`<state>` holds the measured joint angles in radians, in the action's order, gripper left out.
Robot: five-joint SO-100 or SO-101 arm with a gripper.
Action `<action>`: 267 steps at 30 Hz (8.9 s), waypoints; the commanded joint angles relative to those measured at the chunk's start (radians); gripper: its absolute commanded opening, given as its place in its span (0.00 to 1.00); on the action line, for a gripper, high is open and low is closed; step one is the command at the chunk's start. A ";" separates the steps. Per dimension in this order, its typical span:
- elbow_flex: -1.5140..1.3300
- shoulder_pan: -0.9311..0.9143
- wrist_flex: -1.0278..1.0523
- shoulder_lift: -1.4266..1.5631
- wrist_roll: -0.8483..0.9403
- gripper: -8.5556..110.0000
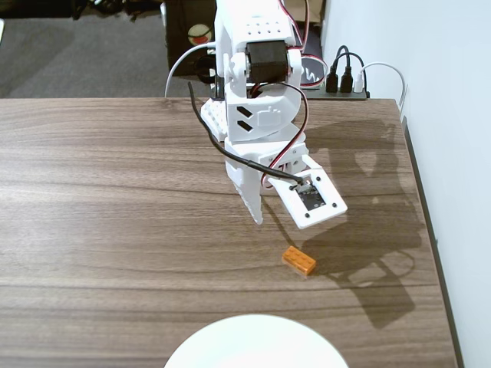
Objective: Grasp a lego block and put it on the plate.
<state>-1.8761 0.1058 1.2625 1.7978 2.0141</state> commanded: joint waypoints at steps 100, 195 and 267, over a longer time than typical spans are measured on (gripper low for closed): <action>0.241 0.126 -0.038 -0.304 0.074 0.11; 0.704 -0.020 -0.272 -0.545 -0.727 0.08; -1.028 -0.101 -0.046 1.396 -1.947 0.08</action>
<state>-2.9069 0.0123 1.1919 3.1600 0.0752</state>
